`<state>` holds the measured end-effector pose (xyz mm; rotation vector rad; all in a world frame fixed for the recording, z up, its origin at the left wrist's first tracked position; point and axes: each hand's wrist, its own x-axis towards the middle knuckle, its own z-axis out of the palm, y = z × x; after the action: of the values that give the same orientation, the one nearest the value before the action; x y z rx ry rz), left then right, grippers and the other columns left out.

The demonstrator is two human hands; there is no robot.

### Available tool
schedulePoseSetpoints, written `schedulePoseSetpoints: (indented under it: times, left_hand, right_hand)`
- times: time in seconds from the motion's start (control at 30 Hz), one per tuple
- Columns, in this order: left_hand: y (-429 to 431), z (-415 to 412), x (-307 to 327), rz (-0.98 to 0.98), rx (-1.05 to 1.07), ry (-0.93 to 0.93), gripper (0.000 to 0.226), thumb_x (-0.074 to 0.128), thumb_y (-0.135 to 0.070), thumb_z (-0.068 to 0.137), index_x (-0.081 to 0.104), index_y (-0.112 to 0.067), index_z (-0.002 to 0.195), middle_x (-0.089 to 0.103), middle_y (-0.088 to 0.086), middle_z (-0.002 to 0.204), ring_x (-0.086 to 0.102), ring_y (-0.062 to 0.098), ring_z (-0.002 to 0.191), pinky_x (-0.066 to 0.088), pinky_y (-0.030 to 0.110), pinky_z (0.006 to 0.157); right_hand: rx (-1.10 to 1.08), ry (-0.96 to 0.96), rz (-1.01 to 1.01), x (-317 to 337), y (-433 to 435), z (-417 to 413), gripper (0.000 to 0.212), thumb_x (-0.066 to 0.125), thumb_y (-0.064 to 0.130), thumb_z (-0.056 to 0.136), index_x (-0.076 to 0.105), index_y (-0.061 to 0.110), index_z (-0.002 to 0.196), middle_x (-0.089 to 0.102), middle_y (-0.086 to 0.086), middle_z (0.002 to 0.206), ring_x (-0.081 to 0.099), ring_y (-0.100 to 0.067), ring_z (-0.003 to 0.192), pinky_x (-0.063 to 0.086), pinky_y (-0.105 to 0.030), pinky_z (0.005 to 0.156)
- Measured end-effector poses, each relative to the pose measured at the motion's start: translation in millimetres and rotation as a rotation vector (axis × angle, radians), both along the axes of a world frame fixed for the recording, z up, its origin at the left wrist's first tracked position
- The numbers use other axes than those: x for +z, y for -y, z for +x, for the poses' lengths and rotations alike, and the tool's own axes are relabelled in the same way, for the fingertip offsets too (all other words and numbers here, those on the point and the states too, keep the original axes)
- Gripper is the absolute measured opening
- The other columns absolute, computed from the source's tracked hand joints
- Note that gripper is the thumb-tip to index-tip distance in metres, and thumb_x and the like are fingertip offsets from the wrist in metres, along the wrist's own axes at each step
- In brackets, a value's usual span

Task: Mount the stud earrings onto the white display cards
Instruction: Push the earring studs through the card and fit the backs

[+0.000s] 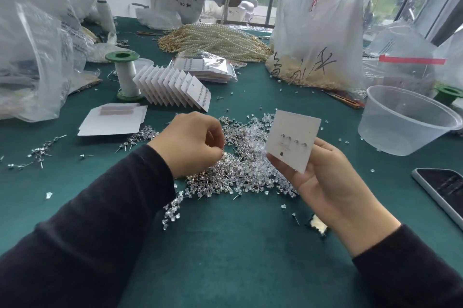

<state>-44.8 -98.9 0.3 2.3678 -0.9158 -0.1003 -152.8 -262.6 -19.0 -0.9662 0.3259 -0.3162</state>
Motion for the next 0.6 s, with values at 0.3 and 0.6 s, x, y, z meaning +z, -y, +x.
schedulePoseSetpoints:
  times: [0.3, 0.6]
  left_hand:
    - [0.6, -4.9, 4.8, -0.142, -0.024, -0.088, 0.002, 0.074, -0.018, 0.075, 0.073, -0.020, 0.076, 0.070, -0.007, 0.068, 0.064, 0.006, 0.064, 0.049, 0.017, 0.063]
    - [5.5, -9.7, 4.4, -0.460, -0.009, -0.338, 0.009, 0.068, -0.003, 0.078, 0.068, -0.011, 0.074, 0.072, 0.004, 0.067, 0.070, 0.016, 0.061, 0.057, 0.022, 0.058]
  right_hand:
    - [0.165, -0.037, 0.106, -1.5, -4.0, 1.4, 0.022, 0.060, 0.005, 0.059, 0.077, 0.008, 0.074, 0.072, -0.015, 0.094, 0.068, -0.028, 0.087, 0.056, -0.041, 0.078]
    - [0.234, -0.013, 0.182, -0.2, -5.5, 0.0, 0.029, 0.060, 0.003, 0.062, 0.074, 0.002, 0.087, 0.068, -0.020, 0.105, 0.067, -0.033, 0.090, 0.054, -0.046, 0.080]
